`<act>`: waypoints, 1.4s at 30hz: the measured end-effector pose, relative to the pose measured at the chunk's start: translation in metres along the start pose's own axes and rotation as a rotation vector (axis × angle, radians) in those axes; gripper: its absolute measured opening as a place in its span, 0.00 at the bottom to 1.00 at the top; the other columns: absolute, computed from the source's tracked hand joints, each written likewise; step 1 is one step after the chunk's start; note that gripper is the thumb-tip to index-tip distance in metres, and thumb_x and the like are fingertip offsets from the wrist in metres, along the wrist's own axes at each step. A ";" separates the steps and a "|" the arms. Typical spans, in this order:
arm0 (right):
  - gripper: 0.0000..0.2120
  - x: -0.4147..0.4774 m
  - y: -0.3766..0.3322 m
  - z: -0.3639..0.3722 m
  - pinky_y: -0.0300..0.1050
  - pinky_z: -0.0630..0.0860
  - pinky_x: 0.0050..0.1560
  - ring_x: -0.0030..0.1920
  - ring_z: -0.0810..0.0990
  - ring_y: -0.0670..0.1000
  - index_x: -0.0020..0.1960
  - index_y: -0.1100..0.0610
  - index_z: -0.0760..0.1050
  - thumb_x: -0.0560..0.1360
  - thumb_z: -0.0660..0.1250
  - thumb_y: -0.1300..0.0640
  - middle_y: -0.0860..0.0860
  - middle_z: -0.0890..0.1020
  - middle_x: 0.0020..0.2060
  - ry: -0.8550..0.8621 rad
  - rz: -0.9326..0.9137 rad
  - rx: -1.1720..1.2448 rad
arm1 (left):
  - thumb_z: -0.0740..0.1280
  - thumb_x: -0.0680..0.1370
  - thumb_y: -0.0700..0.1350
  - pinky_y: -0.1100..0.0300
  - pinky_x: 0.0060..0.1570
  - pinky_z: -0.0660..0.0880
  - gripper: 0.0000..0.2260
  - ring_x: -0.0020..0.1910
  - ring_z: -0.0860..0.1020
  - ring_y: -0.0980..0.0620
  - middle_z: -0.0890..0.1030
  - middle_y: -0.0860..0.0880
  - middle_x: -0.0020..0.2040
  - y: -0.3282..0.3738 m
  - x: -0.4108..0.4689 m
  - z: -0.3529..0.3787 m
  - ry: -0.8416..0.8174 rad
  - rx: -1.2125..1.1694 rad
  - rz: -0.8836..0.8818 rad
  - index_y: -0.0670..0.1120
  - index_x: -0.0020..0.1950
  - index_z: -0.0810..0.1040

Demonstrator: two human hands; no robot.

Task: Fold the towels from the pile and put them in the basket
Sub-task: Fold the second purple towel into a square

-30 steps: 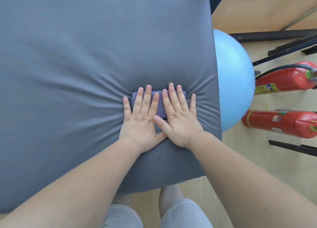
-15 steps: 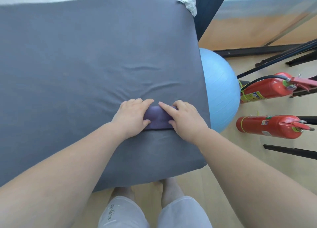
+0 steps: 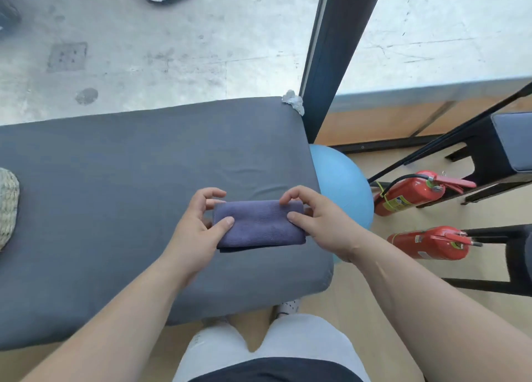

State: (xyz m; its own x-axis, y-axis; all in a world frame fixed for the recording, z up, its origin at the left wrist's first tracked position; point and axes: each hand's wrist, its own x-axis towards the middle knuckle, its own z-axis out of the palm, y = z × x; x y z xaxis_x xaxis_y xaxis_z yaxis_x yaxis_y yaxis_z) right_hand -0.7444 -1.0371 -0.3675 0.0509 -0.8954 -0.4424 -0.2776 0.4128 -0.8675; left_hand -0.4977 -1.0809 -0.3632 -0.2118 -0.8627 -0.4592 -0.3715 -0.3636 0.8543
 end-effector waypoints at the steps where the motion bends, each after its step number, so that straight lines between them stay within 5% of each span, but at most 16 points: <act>1: 0.11 -0.009 -0.009 0.001 0.38 0.67 0.35 0.32 0.68 0.44 0.48 0.47 0.77 0.80 0.63 0.63 0.40 0.75 0.30 0.014 -0.005 0.006 | 0.67 0.80 0.39 0.47 0.48 0.76 0.15 0.44 0.77 0.42 0.77 0.53 0.58 0.007 -0.009 -0.003 0.003 -0.014 0.015 0.60 0.58 0.74; 5: 0.12 -0.028 -0.039 0.017 0.34 0.69 0.42 0.41 0.76 0.40 0.43 0.48 0.80 0.80 0.64 0.62 0.41 0.82 0.40 0.136 -0.057 -0.016 | 0.66 0.81 0.39 0.56 0.50 0.73 0.13 0.44 0.76 0.52 0.79 0.49 0.48 0.031 -0.037 -0.019 0.000 -0.069 0.046 0.58 0.55 0.78; 10: 0.12 -0.030 -0.077 0.055 0.27 0.67 0.38 0.36 0.74 0.36 0.46 0.51 0.81 0.81 0.63 0.63 0.33 0.77 0.30 0.201 -0.083 0.040 | 0.73 0.75 0.41 0.59 0.55 0.75 0.18 0.52 0.80 0.56 0.82 0.54 0.55 0.034 -0.048 -0.065 -0.057 -0.071 0.072 0.62 0.58 0.78; 14: 0.11 -0.021 -0.105 0.111 0.29 0.68 0.38 0.36 0.74 0.37 0.46 0.50 0.82 0.80 0.64 0.61 0.36 0.78 0.32 0.225 -0.077 0.063 | 0.71 0.70 0.44 0.48 0.62 0.76 0.21 0.58 0.80 0.45 0.81 0.49 0.58 0.017 -0.055 -0.127 -0.071 -0.076 0.080 0.61 0.60 0.78; 18: 0.05 -0.012 -0.135 0.190 0.31 0.69 0.36 0.33 0.74 0.40 0.49 0.53 0.82 0.75 0.72 0.61 0.39 0.77 0.29 0.201 -0.073 0.117 | 0.71 0.69 0.44 0.38 0.60 0.75 0.20 0.48 0.79 0.42 0.79 0.35 0.57 -0.010 -0.065 -0.207 -0.044 -0.063 0.096 0.59 0.59 0.79; 22: 0.08 -0.006 -0.165 0.274 0.34 0.73 0.39 0.34 0.77 0.44 0.49 0.52 0.81 0.73 0.75 0.63 0.45 0.80 0.32 0.194 -0.055 0.175 | 0.72 0.69 0.45 0.36 0.58 0.75 0.19 0.46 0.79 0.36 0.79 0.34 0.55 -0.031 -0.073 -0.295 -0.054 -0.032 0.088 0.58 0.59 0.79; 27: 0.09 0.011 -0.193 0.343 0.40 0.75 0.42 0.36 0.79 0.48 0.48 0.50 0.82 0.74 0.73 0.63 0.52 0.83 0.35 0.205 -0.030 0.205 | 0.72 0.69 0.44 0.43 0.53 0.76 0.19 0.44 0.77 0.45 0.79 0.43 0.48 -0.048 -0.082 -0.367 -0.022 -0.051 0.062 0.58 0.58 0.80; 29: 0.10 0.023 -0.201 0.365 0.40 0.75 0.43 0.37 0.80 0.48 0.48 0.48 0.82 0.75 0.72 0.63 0.55 0.84 0.40 0.182 -0.025 0.194 | 0.71 0.69 0.44 0.49 0.50 0.75 0.19 0.44 0.77 0.46 0.80 0.40 0.48 -0.055 -0.082 -0.389 0.017 -0.053 0.048 0.59 0.57 0.80; 36: 0.12 0.084 -0.228 0.430 0.37 0.73 0.44 0.45 0.80 0.47 0.47 0.41 0.81 0.76 0.71 0.60 0.51 0.82 0.49 -0.003 -0.029 0.044 | 0.70 0.74 0.36 0.60 0.50 0.75 0.20 0.40 0.75 0.57 0.83 0.46 0.51 -0.089 -0.080 -0.460 0.204 -0.057 -0.033 0.60 0.57 0.81; 42: 0.10 0.130 -0.257 0.506 0.37 0.72 0.46 0.48 0.80 0.47 0.47 0.40 0.81 0.75 0.72 0.56 0.50 0.80 0.51 -0.036 -0.053 -0.080 | 0.70 0.75 0.36 0.57 0.54 0.77 0.21 0.46 0.80 0.48 0.84 0.43 0.52 -0.131 -0.067 -0.539 0.275 -0.099 -0.093 0.62 0.58 0.81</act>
State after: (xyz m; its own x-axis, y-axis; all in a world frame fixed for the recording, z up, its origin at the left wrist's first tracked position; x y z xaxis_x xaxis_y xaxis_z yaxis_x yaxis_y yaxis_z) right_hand -0.1805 -1.1753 -0.3172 0.1020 -0.9084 -0.4054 -0.3492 0.3489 -0.8697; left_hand 0.0530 -1.1645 -0.3131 0.0763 -0.8820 -0.4651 -0.2849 -0.4663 0.8375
